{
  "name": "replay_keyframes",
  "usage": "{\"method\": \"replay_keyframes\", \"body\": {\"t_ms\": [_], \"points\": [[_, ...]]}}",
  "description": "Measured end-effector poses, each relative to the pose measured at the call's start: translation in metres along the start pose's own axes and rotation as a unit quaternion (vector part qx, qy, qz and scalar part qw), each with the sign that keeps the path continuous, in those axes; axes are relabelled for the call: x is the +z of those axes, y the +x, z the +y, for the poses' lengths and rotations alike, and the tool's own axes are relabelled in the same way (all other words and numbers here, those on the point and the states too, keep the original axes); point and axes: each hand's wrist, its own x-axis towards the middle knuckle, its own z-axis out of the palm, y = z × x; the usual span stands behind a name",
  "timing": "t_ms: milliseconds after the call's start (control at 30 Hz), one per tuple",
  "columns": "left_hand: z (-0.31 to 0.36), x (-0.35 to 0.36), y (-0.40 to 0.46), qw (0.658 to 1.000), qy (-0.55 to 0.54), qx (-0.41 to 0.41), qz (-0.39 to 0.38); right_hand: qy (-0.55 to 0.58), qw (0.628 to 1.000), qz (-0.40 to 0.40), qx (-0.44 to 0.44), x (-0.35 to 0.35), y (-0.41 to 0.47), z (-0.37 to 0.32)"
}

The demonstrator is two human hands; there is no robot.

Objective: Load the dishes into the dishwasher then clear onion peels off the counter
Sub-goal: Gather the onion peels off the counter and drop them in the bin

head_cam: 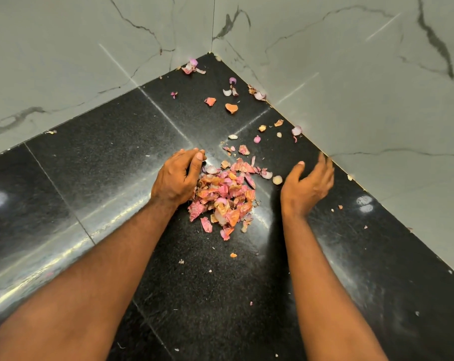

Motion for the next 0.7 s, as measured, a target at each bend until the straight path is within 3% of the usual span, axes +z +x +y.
{"method": "replay_keyframes", "body": {"t_ms": [33, 100, 200, 267, 367, 400, 467, 567, 633, 700], "points": [[0.0, 0.0, 0.0, 1.0, -0.001, -0.001, 0.001, -0.041, 0.997, -0.047, 0.033, 0.001, -0.002, 0.002], [0.0, 0.0, 0.0, 1.0, 0.001, 0.0, 0.0, -0.044, 0.988, -0.149, -0.019, 0.001, -0.012, 0.002], [-0.002, 0.001, 0.001, 1.0, 0.002, 0.002, -0.001, 0.132, 0.949, -0.237, -0.16, -0.012, -0.031, -0.007], [-0.004, 0.002, 0.001, 1.0, 0.0, 0.002, -0.002, 0.201, 0.95, -0.173, -0.162, -0.018, -0.037, -0.006], [-0.005, 0.003, 0.002, 1.0, -0.007, 0.001, -0.001, 0.105, 0.991, -0.07, -0.049, -0.015, -0.033, -0.006], [-0.005, 0.003, 0.002, 1.0, -0.007, 0.002, 0.0, 0.061, 0.995, -0.08, -0.015, -0.013, -0.033, -0.008], [-0.005, 0.003, 0.002, 1.0, -0.006, 0.0, 0.0, 0.021, 0.988, -0.15, -0.03, -0.01, -0.038, -0.014], [-0.006, 0.003, 0.002, 1.0, -0.006, -0.002, -0.001, 0.141, 0.962, -0.208, -0.109, -0.015, -0.055, -0.019], [-0.005, 0.003, 0.002, 1.0, -0.008, -0.003, -0.001, 0.202, 0.963, -0.152, -0.098, -0.018, -0.057, -0.016], [-0.005, 0.003, 0.002, 1.0, -0.01, -0.005, -0.002, 0.171, 0.981, -0.079, -0.05, -0.017, -0.053, -0.013]]}}
